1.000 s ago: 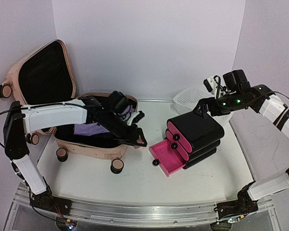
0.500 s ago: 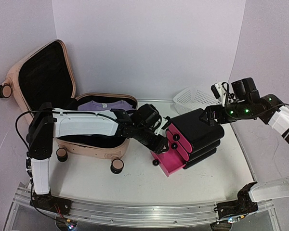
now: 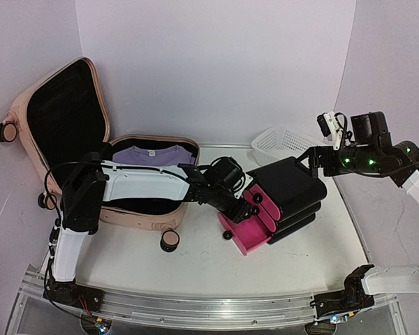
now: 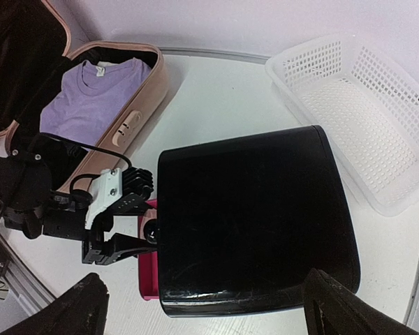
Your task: Open, take out, and arrange the luggage
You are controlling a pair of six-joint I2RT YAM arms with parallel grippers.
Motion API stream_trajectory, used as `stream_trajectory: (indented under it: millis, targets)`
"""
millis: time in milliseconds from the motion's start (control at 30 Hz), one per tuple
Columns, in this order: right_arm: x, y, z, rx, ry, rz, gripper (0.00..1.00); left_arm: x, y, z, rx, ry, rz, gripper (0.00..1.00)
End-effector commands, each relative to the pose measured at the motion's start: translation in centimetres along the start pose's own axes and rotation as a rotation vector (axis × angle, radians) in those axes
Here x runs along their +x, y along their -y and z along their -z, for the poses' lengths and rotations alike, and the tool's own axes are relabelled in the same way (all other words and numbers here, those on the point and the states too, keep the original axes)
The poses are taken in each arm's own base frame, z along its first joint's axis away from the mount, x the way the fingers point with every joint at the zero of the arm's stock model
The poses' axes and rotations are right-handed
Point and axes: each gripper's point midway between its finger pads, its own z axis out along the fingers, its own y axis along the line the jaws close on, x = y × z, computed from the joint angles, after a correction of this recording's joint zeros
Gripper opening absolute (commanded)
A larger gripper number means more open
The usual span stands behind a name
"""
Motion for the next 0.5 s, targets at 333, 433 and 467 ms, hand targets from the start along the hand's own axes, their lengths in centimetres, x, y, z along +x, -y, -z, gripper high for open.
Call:
stream_trajectory:
  millis: [333, 433, 467]
  targets:
    - [-0.8, -0.1, 0.5, -0.012, 0.075, -0.022, 0.98, -0.5, -0.6, -0.9, -0.026, 0.033, 0.035, 0.36]
    - [-1.0, -0.3, 0.5, -0.018, 0.083, -0.024, 0.98, 0.1, -0.9, -1.0, -0.035, 0.025, 0.072, 0.35]
    - [-1.1, -0.2, 0.6, -0.016, 0.087, -0.024, 0.98, 0.2, -0.8, -0.9, -0.034, 0.024, 0.072, 0.35]
